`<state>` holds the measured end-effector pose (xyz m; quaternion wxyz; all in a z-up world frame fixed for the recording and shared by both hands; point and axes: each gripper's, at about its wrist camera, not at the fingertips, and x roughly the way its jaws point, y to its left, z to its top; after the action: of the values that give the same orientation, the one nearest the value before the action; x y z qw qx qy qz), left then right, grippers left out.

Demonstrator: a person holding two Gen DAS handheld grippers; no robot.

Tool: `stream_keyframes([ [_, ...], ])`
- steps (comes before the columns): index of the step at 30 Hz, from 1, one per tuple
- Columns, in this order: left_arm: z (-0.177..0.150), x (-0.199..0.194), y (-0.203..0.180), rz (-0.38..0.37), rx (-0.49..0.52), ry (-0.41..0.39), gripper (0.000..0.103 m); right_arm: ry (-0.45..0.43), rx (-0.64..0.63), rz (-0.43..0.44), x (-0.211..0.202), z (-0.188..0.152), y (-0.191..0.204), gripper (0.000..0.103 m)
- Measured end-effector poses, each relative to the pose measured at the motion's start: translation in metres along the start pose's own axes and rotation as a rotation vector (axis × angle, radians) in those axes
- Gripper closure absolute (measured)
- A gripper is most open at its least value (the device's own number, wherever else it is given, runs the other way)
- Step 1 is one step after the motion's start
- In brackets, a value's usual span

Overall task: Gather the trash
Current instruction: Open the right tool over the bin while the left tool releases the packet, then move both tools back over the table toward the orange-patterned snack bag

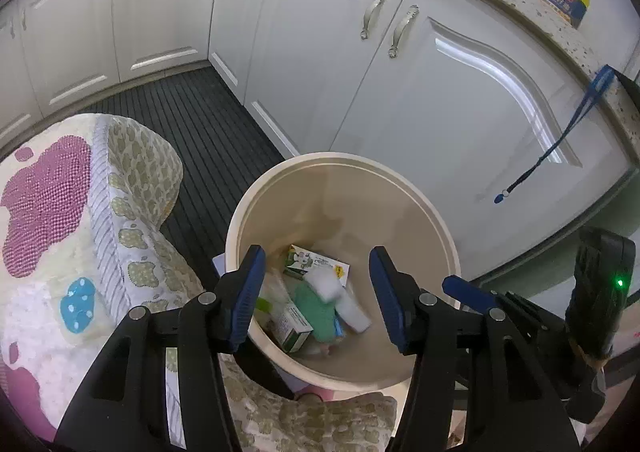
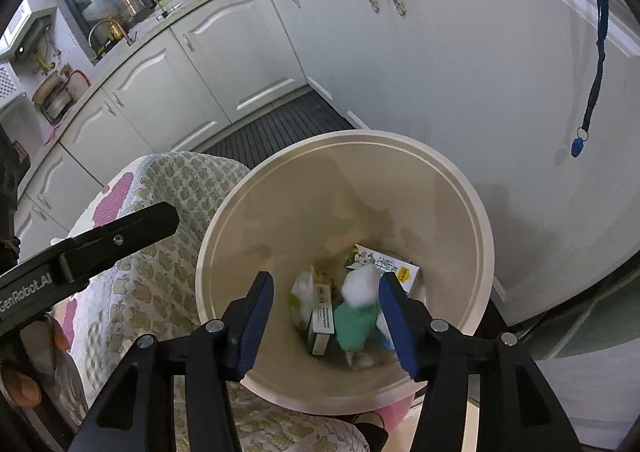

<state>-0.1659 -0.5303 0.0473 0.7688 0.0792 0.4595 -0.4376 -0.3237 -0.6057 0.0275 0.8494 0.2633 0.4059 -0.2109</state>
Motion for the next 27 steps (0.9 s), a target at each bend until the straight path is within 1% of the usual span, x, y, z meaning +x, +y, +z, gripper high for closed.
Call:
stream_keyframes([
  [6,-0.004,-0.012,-0.001,0.01,0.006,-0.011,0.05,-0.013,-0.022,0.005,-0.007,-0.002,0.006,0.05],
  [12,-0.008,-0.03,0.003,0.046,0.005,-0.031,0.05,-0.033,-0.048,-0.005,-0.016,-0.003,0.015,0.047],
  [18,-0.016,-0.055,0.009,0.079,0.003,-0.073,0.05,-0.068,-0.047,-0.011,-0.029,-0.001,0.023,0.046],
  [23,-0.02,-0.083,0.014,0.102,-0.002,-0.123,0.05,-0.106,-0.076,-0.019,-0.045,-0.001,0.04,0.045],
  [27,-0.026,-0.108,0.022,0.129,-0.008,-0.173,0.05,-0.15,-0.106,-0.015,-0.061,-0.001,0.06,0.036],
])
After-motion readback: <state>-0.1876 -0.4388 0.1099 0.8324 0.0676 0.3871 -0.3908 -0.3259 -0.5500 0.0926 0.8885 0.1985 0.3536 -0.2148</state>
